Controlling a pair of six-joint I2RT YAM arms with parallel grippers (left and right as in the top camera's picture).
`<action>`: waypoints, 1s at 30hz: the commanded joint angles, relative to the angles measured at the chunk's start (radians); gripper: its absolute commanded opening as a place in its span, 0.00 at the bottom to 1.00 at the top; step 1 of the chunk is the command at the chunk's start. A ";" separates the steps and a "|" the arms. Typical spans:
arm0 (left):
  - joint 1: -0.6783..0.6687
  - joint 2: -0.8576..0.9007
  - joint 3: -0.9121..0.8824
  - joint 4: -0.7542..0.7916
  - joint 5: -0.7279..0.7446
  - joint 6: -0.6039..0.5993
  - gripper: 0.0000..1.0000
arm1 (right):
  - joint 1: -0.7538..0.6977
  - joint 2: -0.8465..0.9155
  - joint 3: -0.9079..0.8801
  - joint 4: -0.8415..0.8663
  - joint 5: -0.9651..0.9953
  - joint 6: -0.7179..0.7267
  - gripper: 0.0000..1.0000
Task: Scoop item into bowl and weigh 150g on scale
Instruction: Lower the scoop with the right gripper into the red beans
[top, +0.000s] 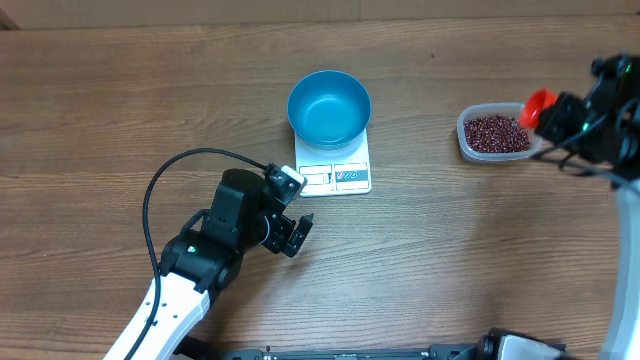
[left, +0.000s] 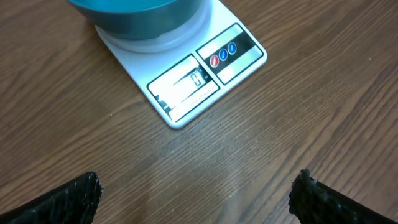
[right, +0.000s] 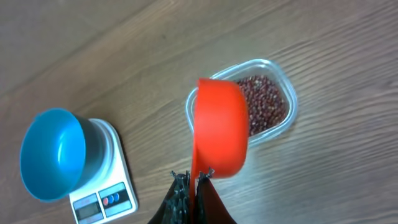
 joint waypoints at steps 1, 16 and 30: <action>0.003 0.005 -0.004 0.000 -0.008 -0.010 1.00 | -0.003 0.098 0.152 -0.069 0.027 -0.083 0.03; 0.004 0.005 -0.004 0.000 -0.008 -0.010 1.00 | -0.002 0.272 0.271 -0.137 0.104 -0.364 0.04; 0.003 0.005 -0.004 0.002 -0.009 -0.010 0.99 | -0.002 0.359 0.205 -0.143 0.104 -0.510 0.04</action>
